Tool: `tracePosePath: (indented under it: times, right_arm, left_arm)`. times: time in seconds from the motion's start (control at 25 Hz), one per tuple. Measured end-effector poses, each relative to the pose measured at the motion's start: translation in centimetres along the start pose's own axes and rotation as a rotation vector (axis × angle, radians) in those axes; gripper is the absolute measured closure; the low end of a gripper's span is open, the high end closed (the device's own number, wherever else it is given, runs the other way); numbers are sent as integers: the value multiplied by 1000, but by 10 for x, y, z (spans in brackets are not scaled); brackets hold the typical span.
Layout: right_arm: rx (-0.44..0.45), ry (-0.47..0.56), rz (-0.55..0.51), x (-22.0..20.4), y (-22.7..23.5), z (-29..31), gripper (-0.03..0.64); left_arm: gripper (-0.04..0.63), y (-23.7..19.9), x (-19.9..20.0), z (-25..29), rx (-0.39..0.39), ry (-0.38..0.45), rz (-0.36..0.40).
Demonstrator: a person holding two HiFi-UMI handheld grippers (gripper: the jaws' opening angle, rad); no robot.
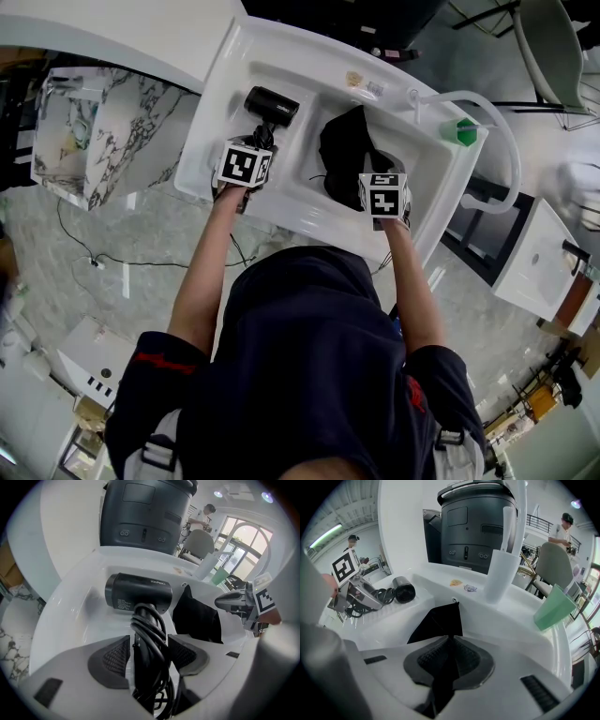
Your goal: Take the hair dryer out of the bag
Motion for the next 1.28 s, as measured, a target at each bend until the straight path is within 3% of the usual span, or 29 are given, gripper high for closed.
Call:
tracePosePath:
  times: [0.4,0.84,1.28]
  right_arm:
    - [-14,27,-1,7,-6,-8,573]
    - [-71,139,88,17,-24,-47,574]
    - [-66,283,137,38,-60,-108,574]
  left_arm:
    - [334,-3,-7,-10,34,46,9]
    - [338,-5,-6,-57,36,157,61]
    - [459,24,-17,-110,-57,287,202]
Point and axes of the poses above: the fingertips, and each gripper's own axes: z forward along the fingers, y to its right, x out of its top, the point moved 10 cm from there along -z, backward along the fingers, and after that the axes turned 1 degree about -x, right-handed, at the moved point
